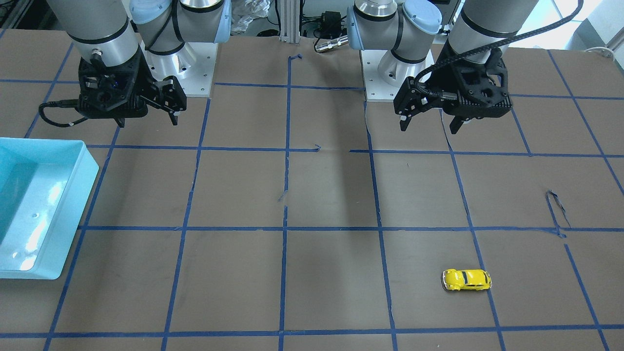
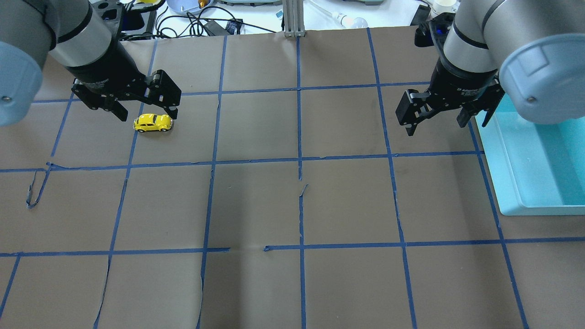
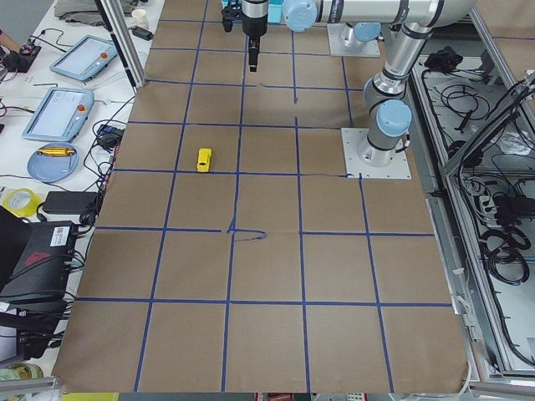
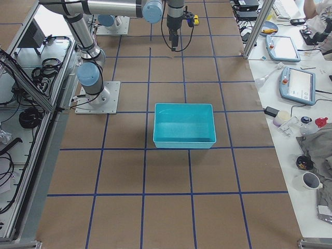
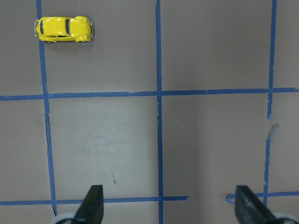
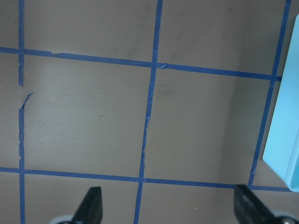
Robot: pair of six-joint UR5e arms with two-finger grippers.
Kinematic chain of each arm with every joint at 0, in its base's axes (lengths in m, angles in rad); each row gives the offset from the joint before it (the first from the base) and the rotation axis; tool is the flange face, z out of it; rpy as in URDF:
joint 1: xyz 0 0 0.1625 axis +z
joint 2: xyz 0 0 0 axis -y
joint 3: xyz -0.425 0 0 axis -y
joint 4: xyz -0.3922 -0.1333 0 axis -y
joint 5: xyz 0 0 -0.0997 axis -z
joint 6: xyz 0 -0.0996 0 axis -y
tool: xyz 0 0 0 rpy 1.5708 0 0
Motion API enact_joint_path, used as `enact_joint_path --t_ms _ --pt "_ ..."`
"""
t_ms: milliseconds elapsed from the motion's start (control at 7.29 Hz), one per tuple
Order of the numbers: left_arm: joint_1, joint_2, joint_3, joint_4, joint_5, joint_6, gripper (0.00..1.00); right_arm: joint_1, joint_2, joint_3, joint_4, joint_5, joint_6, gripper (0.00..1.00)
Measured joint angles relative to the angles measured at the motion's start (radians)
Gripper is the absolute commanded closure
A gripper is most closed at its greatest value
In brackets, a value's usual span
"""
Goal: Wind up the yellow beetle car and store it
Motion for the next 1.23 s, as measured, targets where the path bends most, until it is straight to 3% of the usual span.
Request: enact_joint_path --t_ms 1234 --pt "0.0 0.001 0.0 0.0 0.0 0.0 0.0 -0.001 0.001 0.0 -0.008 -0.029 0.002 0.0"
